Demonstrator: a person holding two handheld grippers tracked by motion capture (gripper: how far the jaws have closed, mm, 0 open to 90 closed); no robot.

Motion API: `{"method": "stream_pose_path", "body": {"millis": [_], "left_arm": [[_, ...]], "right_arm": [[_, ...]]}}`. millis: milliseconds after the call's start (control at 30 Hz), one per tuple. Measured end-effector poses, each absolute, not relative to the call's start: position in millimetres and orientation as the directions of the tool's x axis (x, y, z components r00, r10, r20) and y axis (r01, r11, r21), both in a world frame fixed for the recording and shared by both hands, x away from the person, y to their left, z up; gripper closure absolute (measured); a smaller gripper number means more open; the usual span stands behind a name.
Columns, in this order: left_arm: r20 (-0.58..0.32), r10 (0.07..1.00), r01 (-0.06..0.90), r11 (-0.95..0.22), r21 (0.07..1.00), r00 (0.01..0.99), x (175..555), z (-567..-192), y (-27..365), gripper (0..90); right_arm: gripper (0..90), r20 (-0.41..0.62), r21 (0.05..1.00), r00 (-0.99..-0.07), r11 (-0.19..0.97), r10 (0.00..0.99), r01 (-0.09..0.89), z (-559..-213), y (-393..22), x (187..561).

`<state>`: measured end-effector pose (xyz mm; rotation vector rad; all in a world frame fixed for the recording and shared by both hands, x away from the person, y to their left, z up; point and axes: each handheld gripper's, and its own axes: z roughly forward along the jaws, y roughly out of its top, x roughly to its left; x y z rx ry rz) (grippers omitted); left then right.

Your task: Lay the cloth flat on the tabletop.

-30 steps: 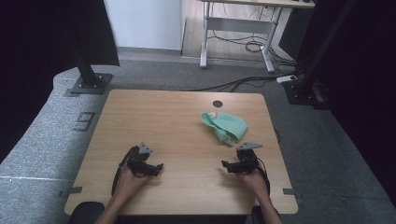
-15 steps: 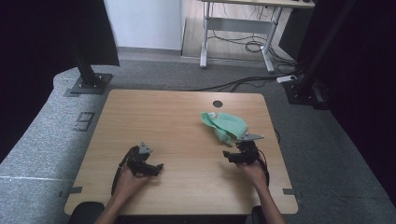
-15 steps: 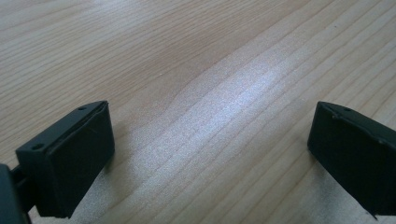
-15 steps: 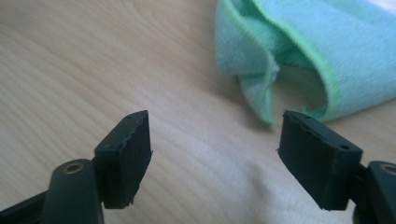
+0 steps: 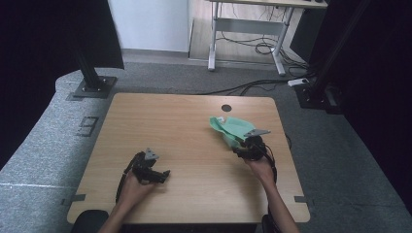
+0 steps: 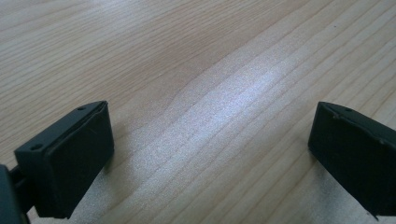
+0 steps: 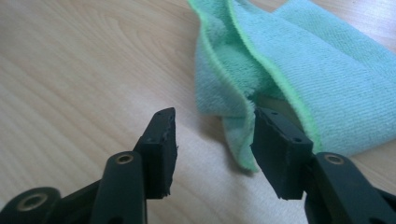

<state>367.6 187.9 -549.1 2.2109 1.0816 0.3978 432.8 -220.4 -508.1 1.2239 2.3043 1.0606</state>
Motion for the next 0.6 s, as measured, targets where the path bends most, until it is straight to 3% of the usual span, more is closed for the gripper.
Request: {"method": "stream_pose_path", "body": {"millis": [267, 433, 600], "left_arm": [[-0.008, 0.786, 0.595, -0.46, 0.659, 0.618, 368, -549, 188, 0.0], [-0.008, 0.786, 0.594, -0.46, 0.659, 0.618, 368, -549, 188, 0.0], [-0.008, 0.786, 0.594, -0.46, 0.66, 0.618, 368, -549, 188, 0.0]], "right_arm": [[63.5, 0.079, 0.715, -0.563, 0.347, 0.823, 0.607, -516, -221, 448], [81.1, 0.113, 0.715, -0.55, 0.318, 0.827, 0.623, -520, -222, 450], [86.0, 0.151, 0.721, -0.574, 0.308, 0.805, 0.621, -519, -218, 445]]}}
